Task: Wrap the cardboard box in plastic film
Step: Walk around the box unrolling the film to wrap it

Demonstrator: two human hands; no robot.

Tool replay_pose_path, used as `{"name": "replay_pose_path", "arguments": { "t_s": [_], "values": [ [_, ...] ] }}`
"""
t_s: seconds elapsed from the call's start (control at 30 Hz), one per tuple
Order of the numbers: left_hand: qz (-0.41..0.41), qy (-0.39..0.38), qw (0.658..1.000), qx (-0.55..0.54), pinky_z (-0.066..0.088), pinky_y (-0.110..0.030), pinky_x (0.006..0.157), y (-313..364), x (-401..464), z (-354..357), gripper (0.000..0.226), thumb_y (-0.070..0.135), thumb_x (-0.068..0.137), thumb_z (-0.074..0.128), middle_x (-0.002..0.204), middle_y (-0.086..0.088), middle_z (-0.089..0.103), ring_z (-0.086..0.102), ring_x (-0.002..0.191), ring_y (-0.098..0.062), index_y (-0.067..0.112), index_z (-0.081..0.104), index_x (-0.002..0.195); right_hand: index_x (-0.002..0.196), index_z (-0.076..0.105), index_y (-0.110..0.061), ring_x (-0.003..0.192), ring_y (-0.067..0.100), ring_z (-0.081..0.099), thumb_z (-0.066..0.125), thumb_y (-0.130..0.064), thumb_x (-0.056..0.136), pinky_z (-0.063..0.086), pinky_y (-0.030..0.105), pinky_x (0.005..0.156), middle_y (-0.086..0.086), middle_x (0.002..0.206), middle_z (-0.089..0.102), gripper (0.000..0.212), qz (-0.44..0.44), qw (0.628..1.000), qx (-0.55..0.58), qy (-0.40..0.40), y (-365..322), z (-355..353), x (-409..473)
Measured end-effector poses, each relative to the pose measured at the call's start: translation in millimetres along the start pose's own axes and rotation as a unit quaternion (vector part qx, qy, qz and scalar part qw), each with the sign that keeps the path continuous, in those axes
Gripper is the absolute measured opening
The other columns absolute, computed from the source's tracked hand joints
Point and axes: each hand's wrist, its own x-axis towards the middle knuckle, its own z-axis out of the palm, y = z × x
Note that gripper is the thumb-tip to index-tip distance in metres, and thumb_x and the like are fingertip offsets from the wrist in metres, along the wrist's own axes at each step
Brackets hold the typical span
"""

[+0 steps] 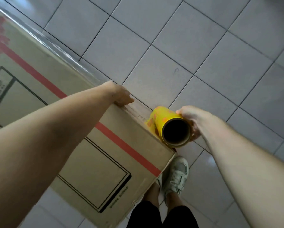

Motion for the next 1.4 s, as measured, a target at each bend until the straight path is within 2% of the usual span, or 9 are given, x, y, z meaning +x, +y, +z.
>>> {"name": "replay_pose_path", "arguments": {
  "t_s": [0.07, 0.17, 0.33, 0.47, 0.63, 0.93, 1.07, 1.23, 1.4],
  "values": [
    [0.042, -0.029, 0.998, -0.040, 0.023, -0.040, 0.116, 21, -3, -2, 0.056, 0.042, 0.106, 0.018, 0.157, -0.009, 0.034, 0.033, 0.143, -0.025, 0.012, 0.035, 0.151, 0.071, 0.048, -0.006, 0.073, 0.024, 0.051, 0.037, -0.008, 0.101, 0.039, 0.024, 0.064, 0.014, 0.075, 0.048, 0.032, -0.079, 0.991, -0.099, 0.036, -15, 5, 6],
    [0.032, -0.082, 0.994, -0.069, 0.011, -0.039, 0.122, 47, 3, 3, 0.063, 0.053, 0.103, 0.013, 0.164, -0.002, 0.014, 0.016, 0.150, -0.021, 0.022, 0.017, 0.158, 0.129, 0.056, -0.003, 0.124, 0.032, 0.050, 0.035, -0.015, 0.103, 0.042, 0.031, 0.100, 0.015, 0.135, 0.055, 0.035, -0.132, 0.966, -0.216, 0.042, -38, 22, 16],
    [0.013, -0.175, 0.983, -0.054, 0.018, -0.046, 0.120, 55, 17, 23, 0.101, 0.087, 0.070, 0.020, 0.161, 0.004, 0.027, 0.025, 0.147, -0.020, 0.032, 0.028, 0.154, 0.147, 0.039, -0.014, 0.135, 0.034, 0.043, 0.044, -0.093, 0.065, 0.036, 0.045, 0.110, 0.013, 0.150, 0.042, 0.113, -0.065, 0.929, -0.358, -0.059, -29, 34, 33],
    [-0.011, -0.170, 0.984, -0.048, 0.023, -0.048, 0.118, 55, 19, 21, 0.094, 0.084, 0.079, 0.023, 0.160, -0.002, 0.029, 0.028, 0.146, -0.027, 0.028, 0.030, 0.154, 0.101, 0.049, 0.002, 0.073, 0.030, 0.059, 0.064, -0.044, 0.090, 0.048, 0.037, 0.077, 0.016, 0.084, 0.057, 0.049, -0.003, 0.980, -0.192, -0.059, -7, 8, 27],
    [-0.015, -0.163, 0.985, -0.047, 0.023, -0.046, 0.118, 58, 14, 15, 0.079, 0.074, 0.092, 0.024, 0.161, -0.004, 0.026, 0.027, 0.146, -0.027, 0.026, 0.029, 0.154, 0.116, 0.057, -0.004, 0.077, 0.032, 0.065, 0.069, -0.052, 0.078, 0.053, 0.041, 0.082, 0.018, 0.093, 0.068, 0.063, 0.064, 0.993, 0.075, -0.060, 65, -28, 25],
    [-0.019, -0.162, 0.986, -0.016, 0.019, -0.047, 0.120, 64, 6, 12, 0.096, 0.084, 0.080, 0.022, 0.161, -0.002, 0.025, 0.025, 0.148, -0.025, 0.025, 0.028, 0.155, 0.110, 0.061, -0.005, 0.091, 0.040, 0.065, 0.061, -0.058, 0.080, 0.050, 0.055, 0.080, 0.024, 0.094, 0.071, 0.061, 0.195, 0.847, 0.476, -0.136, 176, 6, 24],
    [0.051, -0.060, 0.995, -0.053, 0.015, -0.044, 0.121, 99, -15, 0, 0.065, 0.059, 0.101, 0.016, 0.162, -0.002, 0.023, 0.023, 0.148, -0.021, 0.025, 0.025, 0.156, 0.117, 0.052, 0.003, 0.110, 0.045, 0.057, 0.048, -0.055, 0.090, 0.042, 0.061, 0.096, 0.027, 0.122, 0.061, 0.064, 0.186, 0.817, 0.523, -0.156, 185, 31, 18],
    [0.101, -0.110, 0.985, -0.088, 0.017, -0.037, 0.119, 162, -43, 8, 0.074, 0.064, 0.099, 0.013, 0.160, -0.004, 0.028, 0.025, 0.147, -0.020, 0.017, 0.036, 0.152, 0.091, 0.055, -0.005, 0.111, 0.039, 0.058, 0.046, -0.037, 0.091, 0.044, 0.061, 0.095, 0.022, 0.126, 0.058, 0.033, 0.147, 0.916, 0.372, -0.039, 171, 19, 25],
    [0.096, -0.034, 0.991, -0.090, 0.028, -0.037, 0.111, 165, -49, 21, 0.071, 0.065, 0.099, 0.015, 0.153, -0.009, 0.041, 0.039, 0.140, -0.025, 0.022, 0.050, 0.144, 0.125, 0.051, -0.007, 0.109, 0.041, 0.062, 0.073, -0.077, 0.057, 0.048, 0.055, 0.097, 0.021, 0.123, 0.062, 0.099, 0.123, 0.930, 0.332, -0.100, 158, 21, 25]
  ]
}}
